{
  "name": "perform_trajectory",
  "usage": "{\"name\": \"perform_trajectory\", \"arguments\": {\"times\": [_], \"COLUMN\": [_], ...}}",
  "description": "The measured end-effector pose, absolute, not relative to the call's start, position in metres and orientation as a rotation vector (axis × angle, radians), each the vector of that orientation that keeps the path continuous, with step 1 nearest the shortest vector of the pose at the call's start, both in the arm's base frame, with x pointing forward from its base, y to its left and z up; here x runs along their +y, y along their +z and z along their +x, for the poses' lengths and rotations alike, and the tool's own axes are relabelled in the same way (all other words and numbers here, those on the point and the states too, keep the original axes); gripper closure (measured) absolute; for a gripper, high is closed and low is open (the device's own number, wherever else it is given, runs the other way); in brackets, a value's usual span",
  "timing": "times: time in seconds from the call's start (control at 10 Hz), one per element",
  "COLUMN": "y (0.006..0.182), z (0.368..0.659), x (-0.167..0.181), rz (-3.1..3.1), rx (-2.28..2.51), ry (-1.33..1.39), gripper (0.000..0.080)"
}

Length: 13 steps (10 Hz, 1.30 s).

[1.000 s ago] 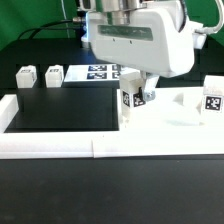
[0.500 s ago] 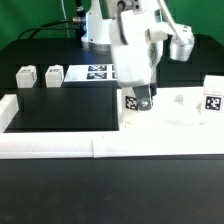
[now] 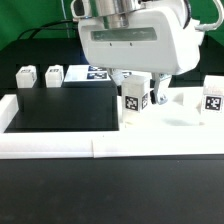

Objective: Assemble square table

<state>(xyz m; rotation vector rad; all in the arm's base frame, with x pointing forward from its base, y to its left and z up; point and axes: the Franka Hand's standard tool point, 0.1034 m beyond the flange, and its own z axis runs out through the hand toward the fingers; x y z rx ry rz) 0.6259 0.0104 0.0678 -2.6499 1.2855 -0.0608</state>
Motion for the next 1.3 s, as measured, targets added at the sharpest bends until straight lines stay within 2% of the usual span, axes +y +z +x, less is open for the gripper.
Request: {"name": "perform_trajectory", "arguments": {"times": [0.2, 0.4, 0.6, 0.8, 1.3], "y": [0.067, 0.067, 0.066, 0.066, 0.065], "z": [0.624, 0.624, 0.623, 0.622, 0.625], "x": [0.007, 0.008, 0.006, 0.004, 0.015], "rz": [-2.823, -2.801, -2.775, -2.662, -1.925], "rx": [0.918, 0.976, 1.051, 1.317, 2.254], "ry": [-0.034, -0.039, -0.026, -0.002, 0.072], "gripper": [0.0151, 0.0178, 0.0502, 0.0509, 0.0509]}}
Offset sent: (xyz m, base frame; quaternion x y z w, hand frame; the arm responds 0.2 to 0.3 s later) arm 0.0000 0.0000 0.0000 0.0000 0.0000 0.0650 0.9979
